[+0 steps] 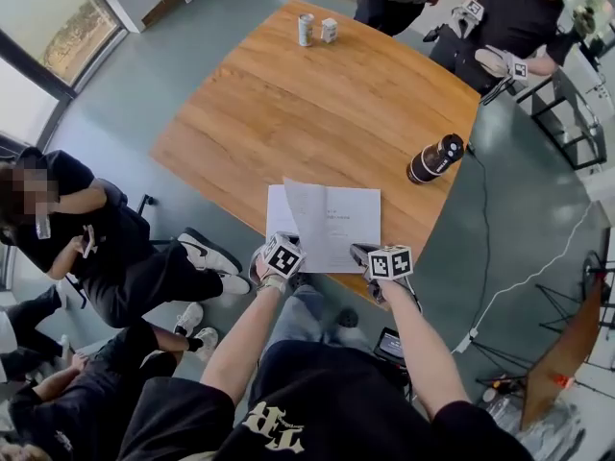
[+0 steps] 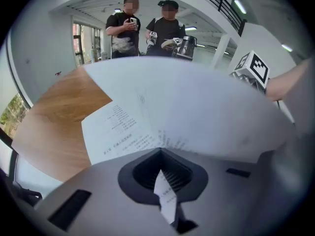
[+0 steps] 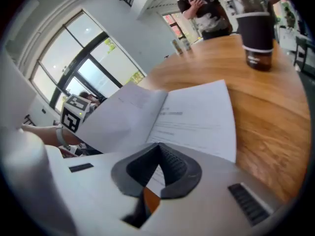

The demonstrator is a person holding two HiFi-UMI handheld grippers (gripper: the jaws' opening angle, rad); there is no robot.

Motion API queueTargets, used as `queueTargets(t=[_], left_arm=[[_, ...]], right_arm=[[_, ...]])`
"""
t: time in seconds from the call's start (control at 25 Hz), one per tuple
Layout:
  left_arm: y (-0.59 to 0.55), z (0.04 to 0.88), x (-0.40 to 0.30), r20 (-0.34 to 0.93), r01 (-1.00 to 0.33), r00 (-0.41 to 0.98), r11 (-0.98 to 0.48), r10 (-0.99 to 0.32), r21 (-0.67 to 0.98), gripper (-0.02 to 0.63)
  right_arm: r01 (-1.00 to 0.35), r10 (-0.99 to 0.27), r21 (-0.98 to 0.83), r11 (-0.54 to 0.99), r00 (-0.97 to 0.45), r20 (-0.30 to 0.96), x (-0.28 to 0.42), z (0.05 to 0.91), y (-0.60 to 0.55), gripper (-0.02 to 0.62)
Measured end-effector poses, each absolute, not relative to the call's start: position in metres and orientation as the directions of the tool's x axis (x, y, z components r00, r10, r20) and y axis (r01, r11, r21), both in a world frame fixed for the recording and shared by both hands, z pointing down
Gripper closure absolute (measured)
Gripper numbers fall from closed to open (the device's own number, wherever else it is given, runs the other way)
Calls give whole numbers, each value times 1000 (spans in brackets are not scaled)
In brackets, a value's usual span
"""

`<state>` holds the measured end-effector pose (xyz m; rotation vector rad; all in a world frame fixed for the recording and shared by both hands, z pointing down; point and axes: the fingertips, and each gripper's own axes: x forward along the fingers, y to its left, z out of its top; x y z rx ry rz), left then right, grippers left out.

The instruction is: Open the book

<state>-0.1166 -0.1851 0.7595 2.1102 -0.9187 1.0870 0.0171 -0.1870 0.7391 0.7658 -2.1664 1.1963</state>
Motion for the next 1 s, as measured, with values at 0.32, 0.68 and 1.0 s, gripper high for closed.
queueTargets(t=[0.32,0.68,1.0], left_arm=[[-176,752,-182,850,-852,391,-489,-354,188,598],[-139,729,-262,851,-933,301,-317,-431,169,600],[-139,705,-244,813,-929,321,-327,-486,172,598]], right_arm=[[-558,-10,-563,609,-716,698,-87,750,-174,606],[-518,79,-568,640,-690,720,-122,767,-168,606],[-487,40,-565,666,-733,679,-119,742,-172,606]])
